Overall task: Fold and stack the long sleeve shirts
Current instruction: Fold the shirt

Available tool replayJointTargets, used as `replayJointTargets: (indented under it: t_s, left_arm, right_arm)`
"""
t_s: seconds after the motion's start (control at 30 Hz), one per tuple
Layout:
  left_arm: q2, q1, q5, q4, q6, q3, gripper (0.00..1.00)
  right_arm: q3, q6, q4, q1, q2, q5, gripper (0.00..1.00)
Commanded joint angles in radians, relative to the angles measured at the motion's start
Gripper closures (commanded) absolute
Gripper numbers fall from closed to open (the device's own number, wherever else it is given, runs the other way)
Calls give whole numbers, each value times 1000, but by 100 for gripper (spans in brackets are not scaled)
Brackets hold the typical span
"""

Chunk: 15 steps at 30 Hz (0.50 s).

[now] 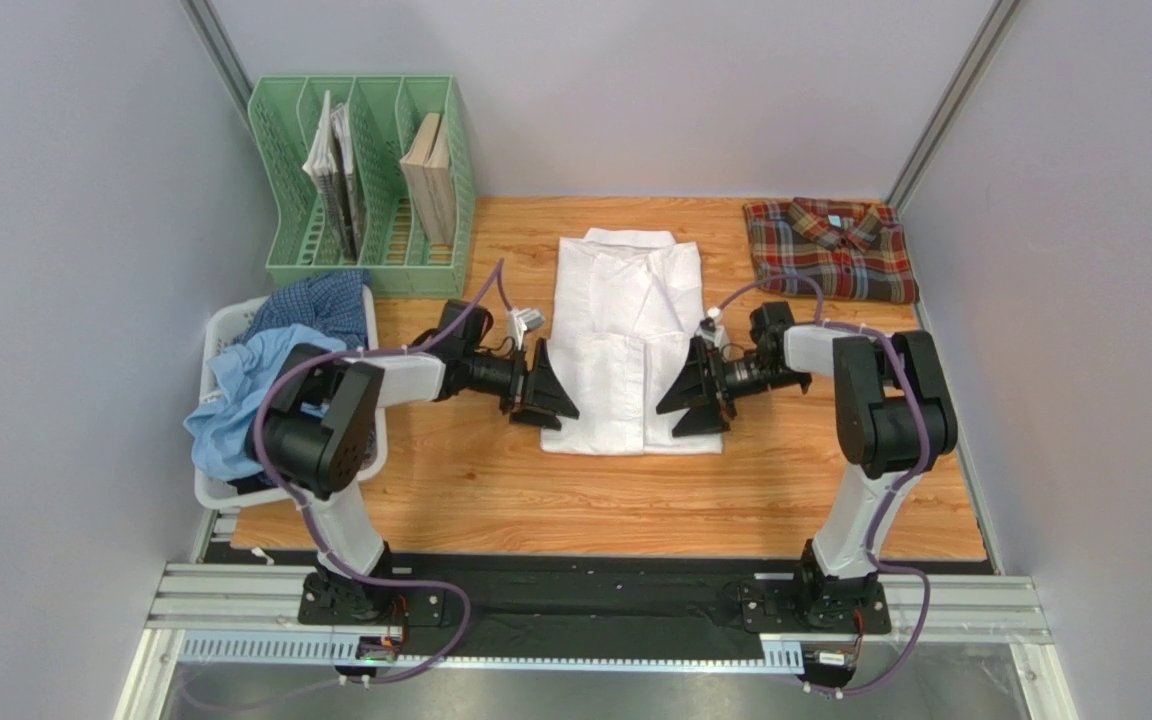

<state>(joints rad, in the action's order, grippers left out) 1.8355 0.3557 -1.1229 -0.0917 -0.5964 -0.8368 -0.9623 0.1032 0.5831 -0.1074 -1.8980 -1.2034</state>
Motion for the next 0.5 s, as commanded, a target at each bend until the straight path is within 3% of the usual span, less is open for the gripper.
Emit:
replayJointTargets:
  t_s: [0.0,0.1,0.2,0.33,0.47]
  left_arm:
    - [-214,6,23,128,220,-96,5]
    - [-113,8,84,208,253,-258,16]
    - [43,8,121,224,209,-409,26]
    - [197,-4,199,246,172,-556,31]
    - [326,-49,280,285,145,-593,37]
  right_arm:
    - [-201,-100,153,14,120,34,17]
    - [-317,-42,77,14,25,80,28]
    - [-406,-7,8,12,-100,110,47]
    - [-532,45,-51,18,-239,160,57]
    - [-527,41,-66,29,-292,234,59]
